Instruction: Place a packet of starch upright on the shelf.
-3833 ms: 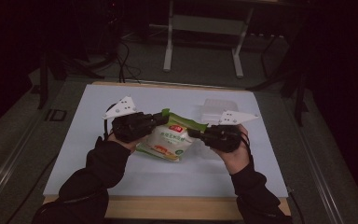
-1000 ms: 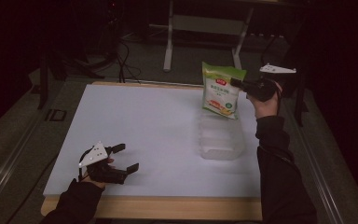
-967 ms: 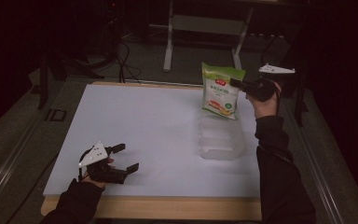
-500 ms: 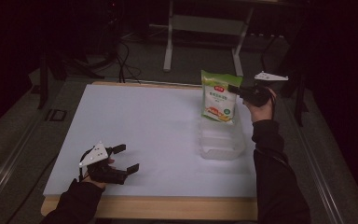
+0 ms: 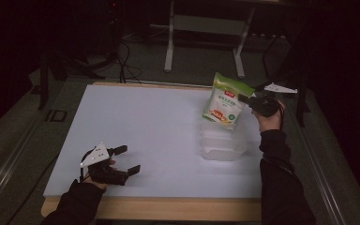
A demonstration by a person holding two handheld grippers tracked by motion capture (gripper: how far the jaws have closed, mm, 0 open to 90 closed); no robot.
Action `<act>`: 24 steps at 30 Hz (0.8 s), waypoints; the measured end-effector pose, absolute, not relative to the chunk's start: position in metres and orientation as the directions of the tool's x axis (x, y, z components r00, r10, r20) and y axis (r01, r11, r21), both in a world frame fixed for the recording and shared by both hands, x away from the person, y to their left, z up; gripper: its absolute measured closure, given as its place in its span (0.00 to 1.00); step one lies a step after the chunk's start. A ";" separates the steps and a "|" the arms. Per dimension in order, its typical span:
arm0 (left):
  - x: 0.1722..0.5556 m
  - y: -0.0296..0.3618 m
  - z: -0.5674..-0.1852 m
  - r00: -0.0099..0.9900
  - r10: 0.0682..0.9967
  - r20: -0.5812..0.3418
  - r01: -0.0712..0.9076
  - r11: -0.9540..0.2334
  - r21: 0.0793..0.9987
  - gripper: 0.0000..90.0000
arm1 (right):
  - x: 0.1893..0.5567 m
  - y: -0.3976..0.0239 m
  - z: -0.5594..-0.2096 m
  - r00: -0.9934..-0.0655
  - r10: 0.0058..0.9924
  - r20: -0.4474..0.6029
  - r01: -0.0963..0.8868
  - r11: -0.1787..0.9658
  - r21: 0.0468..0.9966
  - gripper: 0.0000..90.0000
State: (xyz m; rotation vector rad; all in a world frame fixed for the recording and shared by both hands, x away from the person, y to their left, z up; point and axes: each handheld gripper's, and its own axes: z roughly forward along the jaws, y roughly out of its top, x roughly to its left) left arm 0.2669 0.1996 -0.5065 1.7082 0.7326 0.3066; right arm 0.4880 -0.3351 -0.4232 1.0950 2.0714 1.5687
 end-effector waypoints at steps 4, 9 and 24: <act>0.267 0.200 -0.507 0.765 0.618 -0.180 0.312 -0.111 0.944 0.07 | 0.487 -0.335 -0.424 -0.643 0.741 0.196 0.397 0.103 0.912 0.95; 0.268 0.201 -0.507 0.765 0.617 -0.184 0.311 -0.104 0.945 0.06 | 0.485 -0.333 -0.421 -0.604 0.778 0.175 0.417 0.121 0.901 0.69; 0.267 0.200 -0.507 0.768 0.616 -0.174 0.308 -0.117 0.944 0.07 | 0.445 -0.338 -0.392 -0.497 0.855 0.146 0.376 0.061 0.924 0.27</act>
